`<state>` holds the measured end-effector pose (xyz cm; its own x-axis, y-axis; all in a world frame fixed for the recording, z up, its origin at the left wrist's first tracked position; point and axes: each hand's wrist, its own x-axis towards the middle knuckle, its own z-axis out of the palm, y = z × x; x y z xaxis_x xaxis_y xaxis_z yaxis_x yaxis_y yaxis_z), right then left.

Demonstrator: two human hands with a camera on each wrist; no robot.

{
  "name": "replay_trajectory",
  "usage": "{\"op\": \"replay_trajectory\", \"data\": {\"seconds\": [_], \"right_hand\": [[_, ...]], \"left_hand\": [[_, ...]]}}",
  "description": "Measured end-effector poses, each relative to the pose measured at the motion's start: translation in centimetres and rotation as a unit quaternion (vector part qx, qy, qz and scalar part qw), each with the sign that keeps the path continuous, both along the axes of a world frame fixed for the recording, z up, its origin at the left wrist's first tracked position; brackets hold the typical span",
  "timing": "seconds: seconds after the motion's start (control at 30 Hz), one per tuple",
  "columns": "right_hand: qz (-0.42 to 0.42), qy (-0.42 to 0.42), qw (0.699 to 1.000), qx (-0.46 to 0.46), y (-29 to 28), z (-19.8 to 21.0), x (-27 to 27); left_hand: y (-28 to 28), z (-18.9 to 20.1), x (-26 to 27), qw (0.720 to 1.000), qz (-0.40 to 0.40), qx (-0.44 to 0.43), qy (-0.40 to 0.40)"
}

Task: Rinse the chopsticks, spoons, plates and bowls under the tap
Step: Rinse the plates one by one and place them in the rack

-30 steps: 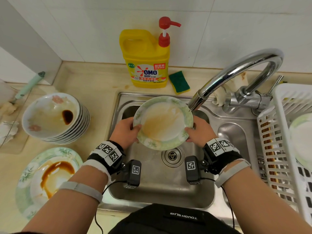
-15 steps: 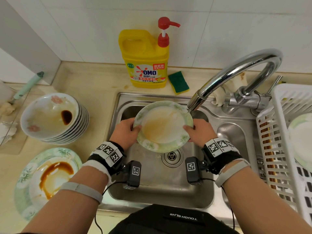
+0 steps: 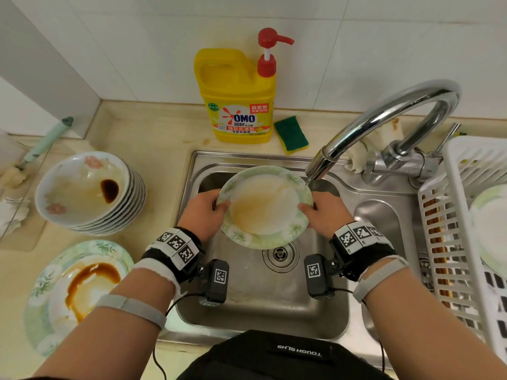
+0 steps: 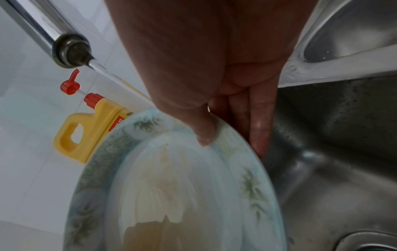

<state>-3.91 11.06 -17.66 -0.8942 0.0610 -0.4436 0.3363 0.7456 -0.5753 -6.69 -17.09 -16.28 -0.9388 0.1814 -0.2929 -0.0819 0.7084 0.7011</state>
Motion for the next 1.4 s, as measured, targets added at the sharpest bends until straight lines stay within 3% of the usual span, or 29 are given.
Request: {"op": "replay_trajectory", "data": {"seconds": [0.17,0.4,0.63,0.8,0.9,1.0,1.13,1.4], "right_hand": [[-0.020,0.036,0.999,-0.008,-0.2,0.9,0.1],[-0.009,-0.006,0.999,0.046,-0.2,1.0,-0.7],[0.040,-0.025,0.998,0.034,-0.1,0.0,-0.1],[-0.009,-0.022,0.999,-0.026,-0.6,0.9,-0.1],[0.003,-0.021,0.999,0.032,-0.6,0.9,-0.4],[0.026,-0.020,0.997,0.068,-0.3,0.5,-0.4],[0.045,0.003,0.998,0.045,0.0,0.0,0.0],[-0.003,0.015,1.000,0.004,-0.2,0.7,0.0]], "left_hand": [[0.4,0.3,-0.3,1.000,-0.012,-0.017,-0.001],[1.0,0.8,-0.5,0.999,-0.022,-0.036,0.009],[0.8,0.7,-0.4,0.999,-0.018,-0.036,0.013],[1.0,0.6,-0.5,0.999,-0.015,-0.050,0.011],[1.0,0.5,-0.6,0.998,-0.021,-0.056,0.016],[0.9,0.4,-0.8,0.999,-0.023,-0.047,0.014],[0.5,0.1,-1.0,1.000,-0.012,-0.027,0.004],[0.5,0.0,-0.7,1.000,0.011,0.010,0.002]]}}
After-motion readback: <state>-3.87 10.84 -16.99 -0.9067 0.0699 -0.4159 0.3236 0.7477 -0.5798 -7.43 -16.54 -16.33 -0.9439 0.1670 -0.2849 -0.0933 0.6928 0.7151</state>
